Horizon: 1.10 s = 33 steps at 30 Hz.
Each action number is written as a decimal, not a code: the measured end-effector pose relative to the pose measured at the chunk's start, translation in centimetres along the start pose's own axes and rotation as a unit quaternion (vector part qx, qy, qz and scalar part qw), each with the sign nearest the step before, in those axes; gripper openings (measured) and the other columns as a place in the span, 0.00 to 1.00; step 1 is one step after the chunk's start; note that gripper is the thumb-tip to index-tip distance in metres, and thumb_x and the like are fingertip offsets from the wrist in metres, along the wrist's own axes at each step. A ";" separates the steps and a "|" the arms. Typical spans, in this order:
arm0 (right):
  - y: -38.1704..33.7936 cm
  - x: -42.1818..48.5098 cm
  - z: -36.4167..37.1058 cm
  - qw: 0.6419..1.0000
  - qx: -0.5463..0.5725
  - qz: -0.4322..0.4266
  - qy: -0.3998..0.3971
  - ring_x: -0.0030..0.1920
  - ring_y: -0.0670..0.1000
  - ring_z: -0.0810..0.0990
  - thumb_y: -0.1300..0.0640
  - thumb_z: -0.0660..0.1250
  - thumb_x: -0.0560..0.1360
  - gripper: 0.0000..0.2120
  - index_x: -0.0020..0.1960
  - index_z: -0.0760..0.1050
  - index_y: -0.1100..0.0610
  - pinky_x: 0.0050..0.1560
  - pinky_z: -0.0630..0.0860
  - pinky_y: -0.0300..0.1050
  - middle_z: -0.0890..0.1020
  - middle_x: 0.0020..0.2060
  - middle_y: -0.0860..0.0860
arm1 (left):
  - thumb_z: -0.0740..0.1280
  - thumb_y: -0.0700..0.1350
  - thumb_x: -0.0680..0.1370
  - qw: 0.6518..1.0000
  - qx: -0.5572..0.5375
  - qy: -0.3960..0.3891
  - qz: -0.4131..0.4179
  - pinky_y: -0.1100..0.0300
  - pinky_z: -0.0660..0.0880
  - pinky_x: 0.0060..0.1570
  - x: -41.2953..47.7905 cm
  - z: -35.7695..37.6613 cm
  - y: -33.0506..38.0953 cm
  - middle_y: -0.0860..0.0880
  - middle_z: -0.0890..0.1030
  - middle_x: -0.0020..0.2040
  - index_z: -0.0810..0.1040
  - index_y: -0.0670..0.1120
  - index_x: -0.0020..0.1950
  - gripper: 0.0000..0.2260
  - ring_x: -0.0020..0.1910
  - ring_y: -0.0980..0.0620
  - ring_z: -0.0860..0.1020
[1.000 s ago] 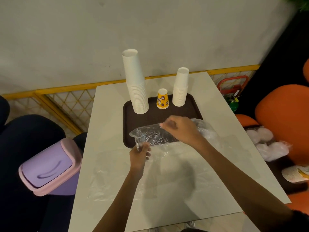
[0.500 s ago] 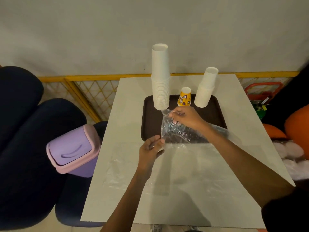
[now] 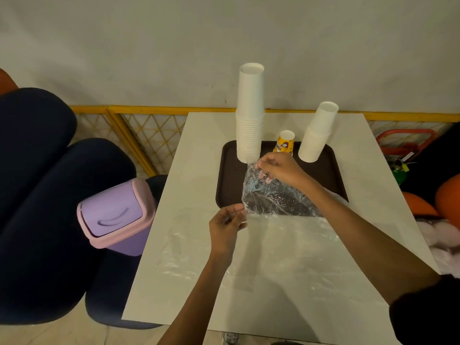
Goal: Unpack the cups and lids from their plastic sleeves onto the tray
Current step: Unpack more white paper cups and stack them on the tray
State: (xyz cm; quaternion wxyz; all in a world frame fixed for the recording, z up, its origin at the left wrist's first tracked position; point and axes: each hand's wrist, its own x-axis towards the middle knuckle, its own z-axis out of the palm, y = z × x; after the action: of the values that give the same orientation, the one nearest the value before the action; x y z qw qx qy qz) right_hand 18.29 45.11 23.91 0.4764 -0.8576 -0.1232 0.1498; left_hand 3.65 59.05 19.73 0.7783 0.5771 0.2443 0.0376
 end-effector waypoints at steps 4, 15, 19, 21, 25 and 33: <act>0.2 0.0 -0.2 1.000 0.018 0.002 0.007 0.37 0.46 0.81 0.60 0.63 0.79 0.06 0.47 0.78 0.60 0.38 0.77 0.36 0.83 0.41 0.56 | 0.68 0.33 0.75 0.999 -0.019 0.047 0.013 0.65 0.77 0.35 -0.2 -0.4 -0.2 0.47 0.80 0.36 0.80 0.43 0.45 0.06 0.33 0.55 0.79; 0.0 0.2 0.0 0.994 0.055 0.026 -0.087 0.34 0.45 0.81 0.53 0.67 0.76 0.03 0.48 0.78 0.53 0.41 0.74 0.39 0.83 0.40 0.50 | 0.66 0.32 0.77 0.998 0.012 0.060 -0.011 0.65 0.79 0.38 -0.9 -1.0 -1.1 0.46 0.77 0.38 0.79 0.40 0.54 0.08 0.35 0.53 0.78; 0.0 0.4 0.3 0.996 0.062 0.008 -0.071 0.30 0.43 0.80 0.55 0.68 0.76 0.03 0.43 0.78 0.52 0.36 0.75 0.34 0.83 0.37 0.50 | 0.67 0.35 0.77 0.998 0.046 0.037 -0.032 0.64 0.78 0.40 -1.0 -1.3 -1.1 0.46 0.79 0.40 0.78 0.42 0.55 0.08 0.39 0.51 0.78; 0.0 0.3 0.6 0.995 0.068 0.005 -0.073 0.29 0.45 0.80 0.55 0.68 0.76 0.03 0.43 0.78 0.51 0.34 0.75 0.33 0.82 0.36 0.50 | 0.69 0.40 0.76 0.996 0.074 0.032 -0.023 0.65 0.76 0.40 -0.7 -1.1 -0.6 0.48 0.80 0.42 0.79 0.46 0.52 0.06 0.41 0.52 0.78; 0.0 0.4 1.3 0.994 0.074 -0.001 -0.076 0.27 0.46 0.78 0.57 0.68 0.76 0.03 0.43 0.77 0.52 0.32 0.76 0.37 0.81 0.33 0.52 | 0.70 0.43 0.75 0.993 0.112 0.031 0.025 0.68 0.73 0.33 -0.2 -0.7 0.1 0.51 0.81 0.38 0.80 0.49 0.43 0.02 0.35 0.56 0.76; 0.3 0.4 2.3 0.999 0.040 -0.032 -0.017 0.22 0.46 0.74 0.57 0.65 0.78 0.05 0.43 0.74 0.53 0.26 0.73 0.36 0.78 0.27 0.51 | 0.70 0.37 0.75 0.996 0.074 0.029 0.028 0.63 0.72 0.34 0.3 -0.8 -0.8 0.51 0.77 0.29 0.76 0.39 0.37 0.07 0.30 0.54 0.72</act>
State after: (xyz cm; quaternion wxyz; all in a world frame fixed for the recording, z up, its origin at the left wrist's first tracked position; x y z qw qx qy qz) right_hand 17.84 46.91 22.46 0.5127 -0.8307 -0.1530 0.1537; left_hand 3.42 59.66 18.74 0.7246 0.6385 0.2525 0.0584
